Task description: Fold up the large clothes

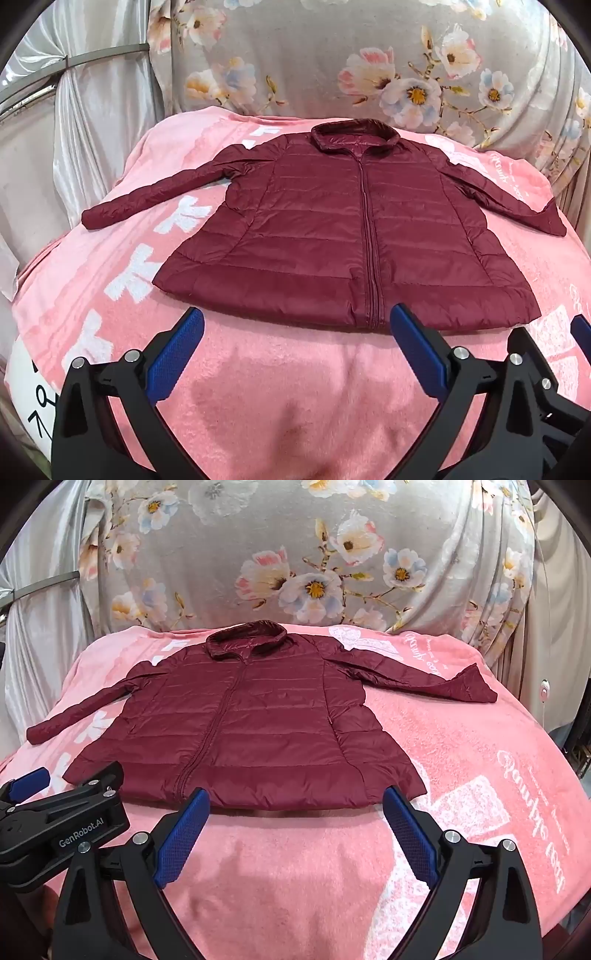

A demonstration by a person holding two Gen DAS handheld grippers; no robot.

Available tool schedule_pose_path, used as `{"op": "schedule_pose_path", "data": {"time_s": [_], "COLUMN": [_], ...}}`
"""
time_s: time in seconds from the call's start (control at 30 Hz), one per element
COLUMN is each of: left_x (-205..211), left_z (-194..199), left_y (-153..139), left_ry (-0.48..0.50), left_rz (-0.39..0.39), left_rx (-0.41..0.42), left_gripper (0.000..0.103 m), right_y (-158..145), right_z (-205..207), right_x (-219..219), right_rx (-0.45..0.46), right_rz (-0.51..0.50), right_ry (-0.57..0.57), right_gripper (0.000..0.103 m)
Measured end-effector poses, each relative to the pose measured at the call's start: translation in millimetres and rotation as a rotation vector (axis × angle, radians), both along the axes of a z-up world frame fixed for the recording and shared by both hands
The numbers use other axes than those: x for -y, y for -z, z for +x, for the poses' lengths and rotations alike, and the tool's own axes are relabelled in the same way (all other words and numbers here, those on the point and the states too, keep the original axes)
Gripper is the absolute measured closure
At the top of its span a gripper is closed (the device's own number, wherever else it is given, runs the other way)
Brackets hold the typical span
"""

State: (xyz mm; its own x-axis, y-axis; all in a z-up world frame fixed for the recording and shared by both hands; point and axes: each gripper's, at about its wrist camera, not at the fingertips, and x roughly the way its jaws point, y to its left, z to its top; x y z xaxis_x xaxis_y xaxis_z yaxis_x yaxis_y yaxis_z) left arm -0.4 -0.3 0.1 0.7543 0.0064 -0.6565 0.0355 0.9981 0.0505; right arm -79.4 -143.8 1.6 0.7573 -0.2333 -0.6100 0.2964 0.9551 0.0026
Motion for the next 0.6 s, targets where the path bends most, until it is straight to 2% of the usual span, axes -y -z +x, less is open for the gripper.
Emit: {"op": "schedule_pose_path", "data": {"time_s": [0.5, 0.6], "left_x": [-5.4, -7.3], "left_z": [0.2, 1.0], "left_y": [5.1, 5.1], "left_ry": [-0.016, -0.017], "left_rz": [-0.006, -0.009], "left_rx": [-0.021, -0.023], "left_gripper": [0.005, 0.005], "right_y": [-6.4, 2.6], "right_z": [-2.4, -1.4], "right_x": [-0.1, -5.2], "right_rx": [-0.007, -0.010], "right_rz": [-0.011, -0.011], "right_ry": [0.000, 0.000], "right_gripper": [0.010, 0.010]}}
